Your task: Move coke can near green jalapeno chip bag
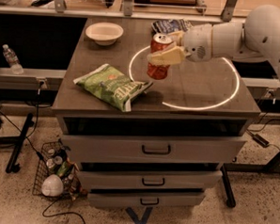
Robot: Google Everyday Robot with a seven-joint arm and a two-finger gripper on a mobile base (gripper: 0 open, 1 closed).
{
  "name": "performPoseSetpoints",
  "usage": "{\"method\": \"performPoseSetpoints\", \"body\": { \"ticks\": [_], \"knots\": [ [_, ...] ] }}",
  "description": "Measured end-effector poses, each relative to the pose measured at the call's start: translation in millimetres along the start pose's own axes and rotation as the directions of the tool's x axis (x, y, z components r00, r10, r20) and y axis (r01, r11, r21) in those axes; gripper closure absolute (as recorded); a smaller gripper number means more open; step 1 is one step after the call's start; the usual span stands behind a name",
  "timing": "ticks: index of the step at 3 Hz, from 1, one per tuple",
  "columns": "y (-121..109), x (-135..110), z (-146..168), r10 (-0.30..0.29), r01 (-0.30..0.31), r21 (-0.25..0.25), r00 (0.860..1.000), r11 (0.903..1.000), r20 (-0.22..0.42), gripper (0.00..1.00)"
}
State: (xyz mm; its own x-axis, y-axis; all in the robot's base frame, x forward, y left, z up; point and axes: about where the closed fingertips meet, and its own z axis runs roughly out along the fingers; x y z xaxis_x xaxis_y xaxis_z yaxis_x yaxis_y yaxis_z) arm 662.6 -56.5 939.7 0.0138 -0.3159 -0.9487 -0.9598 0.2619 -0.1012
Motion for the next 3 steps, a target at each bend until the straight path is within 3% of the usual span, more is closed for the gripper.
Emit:
{"method": "performPoseSetpoints", "body": {
  "ticks": [2, 3],
  "knots": [
    [3, 15, 21, -0.079, 0.078, -0.029, 0.997, 0.9965, -0.018, 0.59],
    [4, 25, 28, -0.091, 0.09, -0.047, 0.995, 0.9948, -0.03, 0.28]
  ]
}}
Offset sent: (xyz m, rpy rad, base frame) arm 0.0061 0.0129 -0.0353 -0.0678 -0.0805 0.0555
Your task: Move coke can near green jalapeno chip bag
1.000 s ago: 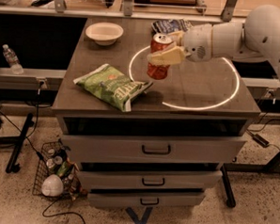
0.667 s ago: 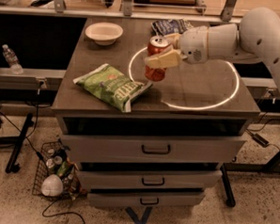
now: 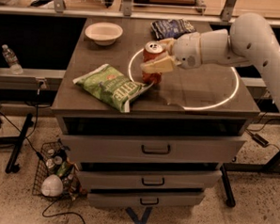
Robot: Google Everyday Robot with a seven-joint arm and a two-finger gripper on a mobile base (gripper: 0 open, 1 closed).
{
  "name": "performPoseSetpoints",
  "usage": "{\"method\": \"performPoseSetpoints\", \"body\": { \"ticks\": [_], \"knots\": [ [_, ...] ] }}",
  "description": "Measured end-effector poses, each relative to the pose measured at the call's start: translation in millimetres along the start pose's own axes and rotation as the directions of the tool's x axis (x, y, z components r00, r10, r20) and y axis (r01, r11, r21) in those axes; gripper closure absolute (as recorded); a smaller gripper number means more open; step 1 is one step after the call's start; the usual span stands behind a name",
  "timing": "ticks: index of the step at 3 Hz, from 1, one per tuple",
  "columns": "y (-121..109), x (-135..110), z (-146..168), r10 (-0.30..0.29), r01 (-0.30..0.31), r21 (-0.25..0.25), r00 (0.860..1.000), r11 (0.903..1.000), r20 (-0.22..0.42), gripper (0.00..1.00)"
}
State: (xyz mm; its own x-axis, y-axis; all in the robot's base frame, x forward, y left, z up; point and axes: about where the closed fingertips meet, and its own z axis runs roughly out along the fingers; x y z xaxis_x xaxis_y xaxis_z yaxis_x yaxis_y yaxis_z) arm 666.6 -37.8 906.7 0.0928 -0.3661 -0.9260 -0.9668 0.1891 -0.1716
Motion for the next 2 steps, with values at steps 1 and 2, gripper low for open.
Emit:
{"method": "performPoseSetpoints", "body": {
  "ticks": [1, 2],
  "knots": [
    [5.4, 3.4, 4.9, 0.004, -0.004, -0.022, 1.0, 0.9997, -0.004, 0.05],
    [8.2, 6.2, 5.7, 0.014, -0.015, -0.034, 1.0, 0.9993, -0.019, 0.0]
  ]
}}
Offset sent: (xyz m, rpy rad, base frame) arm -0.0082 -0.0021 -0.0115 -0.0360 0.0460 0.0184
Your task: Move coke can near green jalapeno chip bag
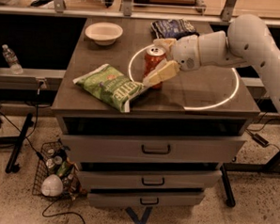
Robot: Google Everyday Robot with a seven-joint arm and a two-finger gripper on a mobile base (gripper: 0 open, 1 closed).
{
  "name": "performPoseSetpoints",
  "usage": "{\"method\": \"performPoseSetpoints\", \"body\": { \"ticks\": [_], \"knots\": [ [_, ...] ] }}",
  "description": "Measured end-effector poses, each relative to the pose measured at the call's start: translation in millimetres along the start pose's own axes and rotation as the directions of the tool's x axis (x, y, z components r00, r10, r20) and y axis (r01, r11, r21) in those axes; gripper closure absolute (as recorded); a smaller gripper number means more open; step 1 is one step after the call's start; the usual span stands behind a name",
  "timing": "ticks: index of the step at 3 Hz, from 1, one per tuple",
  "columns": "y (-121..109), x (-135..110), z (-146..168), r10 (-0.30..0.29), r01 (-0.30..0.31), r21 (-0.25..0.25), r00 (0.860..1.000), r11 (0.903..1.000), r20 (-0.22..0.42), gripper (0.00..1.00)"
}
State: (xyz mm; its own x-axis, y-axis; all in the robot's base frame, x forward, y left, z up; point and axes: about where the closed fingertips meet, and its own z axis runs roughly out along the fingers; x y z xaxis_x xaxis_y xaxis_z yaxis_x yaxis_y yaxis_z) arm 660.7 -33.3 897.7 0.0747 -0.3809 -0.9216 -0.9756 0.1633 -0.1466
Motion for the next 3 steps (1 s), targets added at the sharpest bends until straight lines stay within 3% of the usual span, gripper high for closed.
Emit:
{"method": "performPoseSetpoints", "body": {
  "ticks": [1, 2, 3],
  "knots": [
    [-16, 6, -13, 0.017, -0.015, 0.05, 0.999, 0.9986, -0.034, 0.0],
    [-60, 12, -50, 0.025, -0.008, 0.178, 0.995, 0.9839, -0.092, 0.0],
    [-130, -19, -153, 0.009, 0.061, 0.463, 0.989, 0.8845, -0.149, 0.0]
  ]
}}
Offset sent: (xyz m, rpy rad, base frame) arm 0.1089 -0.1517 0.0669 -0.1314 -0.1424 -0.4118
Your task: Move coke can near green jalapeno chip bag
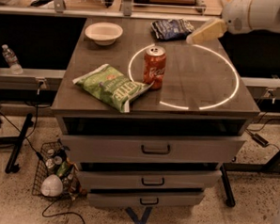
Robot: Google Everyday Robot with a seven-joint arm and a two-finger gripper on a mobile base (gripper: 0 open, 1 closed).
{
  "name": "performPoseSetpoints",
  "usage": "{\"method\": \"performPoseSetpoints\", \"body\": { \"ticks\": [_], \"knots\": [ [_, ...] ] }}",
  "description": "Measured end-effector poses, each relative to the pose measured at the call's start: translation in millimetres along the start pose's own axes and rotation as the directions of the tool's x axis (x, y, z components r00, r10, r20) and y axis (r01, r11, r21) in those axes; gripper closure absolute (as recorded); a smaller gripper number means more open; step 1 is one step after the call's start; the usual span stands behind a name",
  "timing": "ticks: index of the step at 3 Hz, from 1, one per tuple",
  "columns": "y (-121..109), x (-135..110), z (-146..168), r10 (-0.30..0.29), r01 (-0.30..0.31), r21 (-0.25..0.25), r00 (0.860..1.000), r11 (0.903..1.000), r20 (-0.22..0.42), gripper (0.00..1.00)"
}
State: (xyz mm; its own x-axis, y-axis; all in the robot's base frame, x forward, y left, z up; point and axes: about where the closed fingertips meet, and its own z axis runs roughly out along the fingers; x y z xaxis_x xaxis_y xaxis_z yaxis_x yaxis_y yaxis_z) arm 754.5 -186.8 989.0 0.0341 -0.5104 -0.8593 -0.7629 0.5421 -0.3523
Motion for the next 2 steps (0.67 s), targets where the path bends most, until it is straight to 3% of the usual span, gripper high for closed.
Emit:
{"method": "performPoseSetpoints", "body": {
  "ticks": [1, 2],
  "knots": [
    [-58.9, -22.4, -47.7, -0.032, 0.034, 0.202, 0.999, 0.9788, -0.016, 0.0],
    [-63.1, -23.4, -50.2, -0.034, 0.037, 0.215, 0.999, 0.9758, -0.015, 0.0]
  ]
}}
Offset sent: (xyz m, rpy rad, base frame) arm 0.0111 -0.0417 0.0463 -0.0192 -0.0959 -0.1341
